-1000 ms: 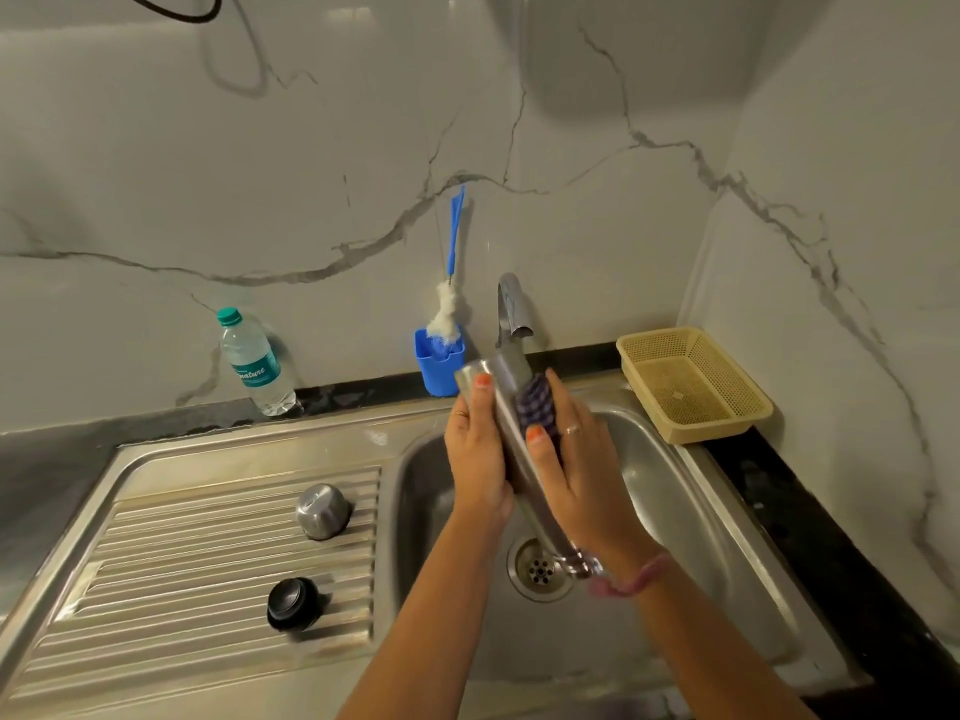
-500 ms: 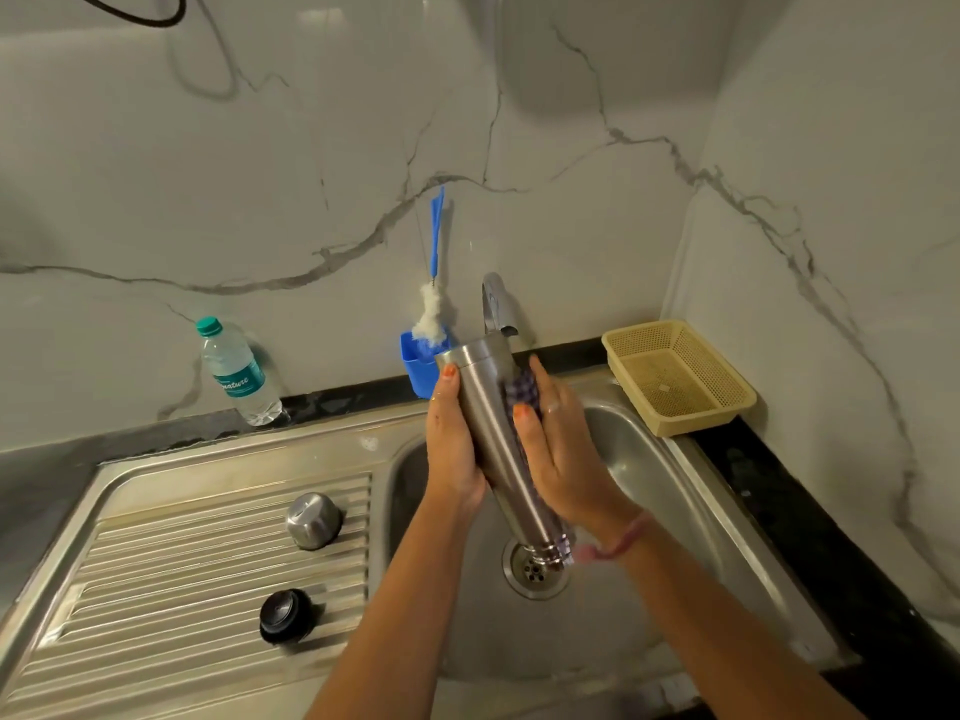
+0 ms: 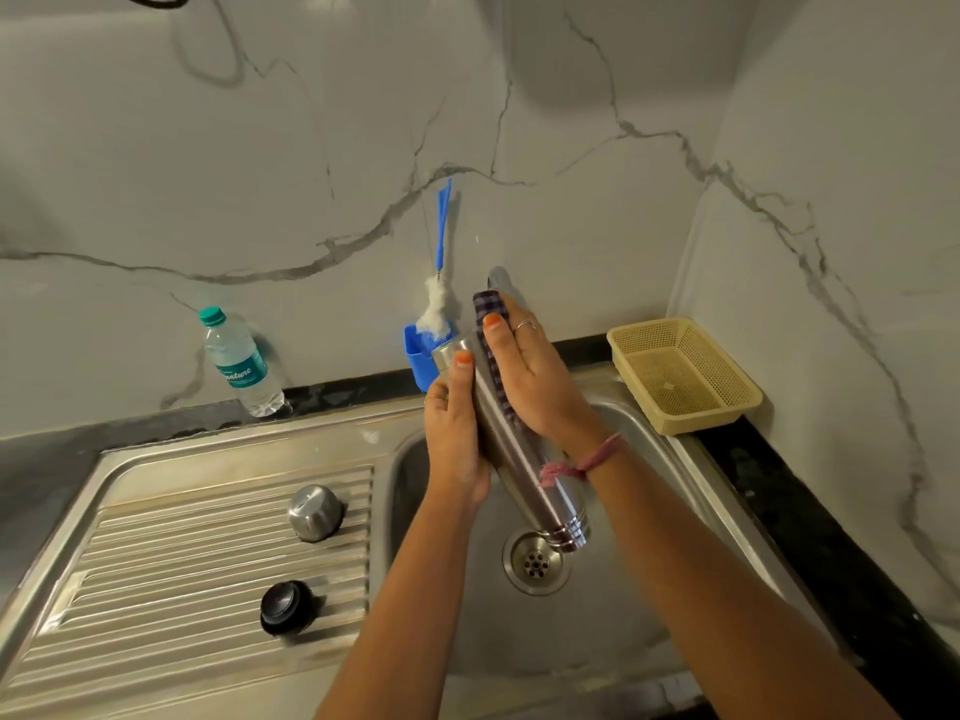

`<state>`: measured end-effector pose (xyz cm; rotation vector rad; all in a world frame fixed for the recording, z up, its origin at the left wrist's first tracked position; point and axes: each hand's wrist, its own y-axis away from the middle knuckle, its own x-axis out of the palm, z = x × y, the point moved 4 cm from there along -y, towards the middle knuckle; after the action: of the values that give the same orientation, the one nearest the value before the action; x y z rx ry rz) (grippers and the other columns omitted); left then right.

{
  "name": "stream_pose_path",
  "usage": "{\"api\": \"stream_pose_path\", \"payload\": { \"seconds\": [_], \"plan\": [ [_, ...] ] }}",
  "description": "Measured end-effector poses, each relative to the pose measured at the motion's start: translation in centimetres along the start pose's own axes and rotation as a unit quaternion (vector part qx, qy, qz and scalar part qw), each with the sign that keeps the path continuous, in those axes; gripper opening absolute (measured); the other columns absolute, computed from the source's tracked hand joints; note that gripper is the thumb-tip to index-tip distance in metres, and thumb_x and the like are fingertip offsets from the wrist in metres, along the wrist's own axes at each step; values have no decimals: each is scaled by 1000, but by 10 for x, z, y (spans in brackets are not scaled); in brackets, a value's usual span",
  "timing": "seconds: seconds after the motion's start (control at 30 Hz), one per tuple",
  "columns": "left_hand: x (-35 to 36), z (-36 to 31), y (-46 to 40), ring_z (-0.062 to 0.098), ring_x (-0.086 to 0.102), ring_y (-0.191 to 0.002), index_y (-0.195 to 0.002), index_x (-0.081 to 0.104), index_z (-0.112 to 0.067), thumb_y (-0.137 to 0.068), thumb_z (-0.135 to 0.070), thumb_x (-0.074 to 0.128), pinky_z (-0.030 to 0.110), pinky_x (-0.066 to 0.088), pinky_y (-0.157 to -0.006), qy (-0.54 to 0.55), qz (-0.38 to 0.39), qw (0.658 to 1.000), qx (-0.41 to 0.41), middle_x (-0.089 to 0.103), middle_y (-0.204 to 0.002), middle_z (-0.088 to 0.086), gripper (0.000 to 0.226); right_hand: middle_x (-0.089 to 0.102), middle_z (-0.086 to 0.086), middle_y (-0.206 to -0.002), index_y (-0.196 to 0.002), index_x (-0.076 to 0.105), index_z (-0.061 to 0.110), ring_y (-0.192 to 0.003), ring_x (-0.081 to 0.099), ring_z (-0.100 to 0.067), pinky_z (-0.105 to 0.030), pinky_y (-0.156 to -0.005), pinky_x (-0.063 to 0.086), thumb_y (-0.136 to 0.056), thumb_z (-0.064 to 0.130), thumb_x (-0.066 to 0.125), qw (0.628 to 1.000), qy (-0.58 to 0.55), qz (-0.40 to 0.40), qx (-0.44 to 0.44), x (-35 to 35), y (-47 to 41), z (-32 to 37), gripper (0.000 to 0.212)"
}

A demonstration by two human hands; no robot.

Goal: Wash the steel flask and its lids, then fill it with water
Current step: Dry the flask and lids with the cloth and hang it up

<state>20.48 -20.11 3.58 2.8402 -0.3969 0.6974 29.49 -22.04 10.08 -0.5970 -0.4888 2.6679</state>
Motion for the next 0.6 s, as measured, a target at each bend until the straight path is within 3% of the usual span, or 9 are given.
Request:
{"api": "stream_pose_path", "payload": {
  "seconds": [0.13,0.27,0.37,0.5,0.6],
  "plan": [
    [3,5,7,20,69,-78,-113,63,-11,-62,-55,74,36,59,-74,18,-13,1000,6,73,-90,6,68,56,-5,-124,-143,38,19,-105,59,-8,-18,-90,49,-102,40,32,997,64,-10,-32,4,16,-1,46],
    [-3,1,1,28,70,-97,-116,65,-18,-65,-64,77,43,57,-88,53,-32,998,11,73,-107,12,69,44,-3,-143,-150,27,15,-123,51,-13,-30,-100,47,-100,46,29,981,176,-17,-74,4,62,-19,58],
    [-17,-4,-10,28,70,-95,-128,57,-19,-57,-70,74,44,57,-84,64,-52,996,-17,70,-112,16,90,38,-3,-148,-151,22,16,-132,42,-13,-35,-106,42,-101,46,29,975,213,-12,-58,3,111,-48,58],
    [-21,3,-8,23,70,-88,-134,54,-18,-58,-75,71,39,57,-75,65,-40,995,-59,69,-105,13,96,34,-3,-148,-151,19,17,-130,41,-15,-35,-106,42,-100,49,24,970,236,-17,-45,4,128,-54,60],
    [-13,2,-5,24,70,-93,-133,54,-20,-63,-73,68,38,57,-78,47,6,997,-55,70,-113,13,88,37,-6,-147,-152,19,14,-131,42,-16,-31,-108,39,-99,54,22,981,189,-16,-29,4,97,-33,66]
  ]
}}
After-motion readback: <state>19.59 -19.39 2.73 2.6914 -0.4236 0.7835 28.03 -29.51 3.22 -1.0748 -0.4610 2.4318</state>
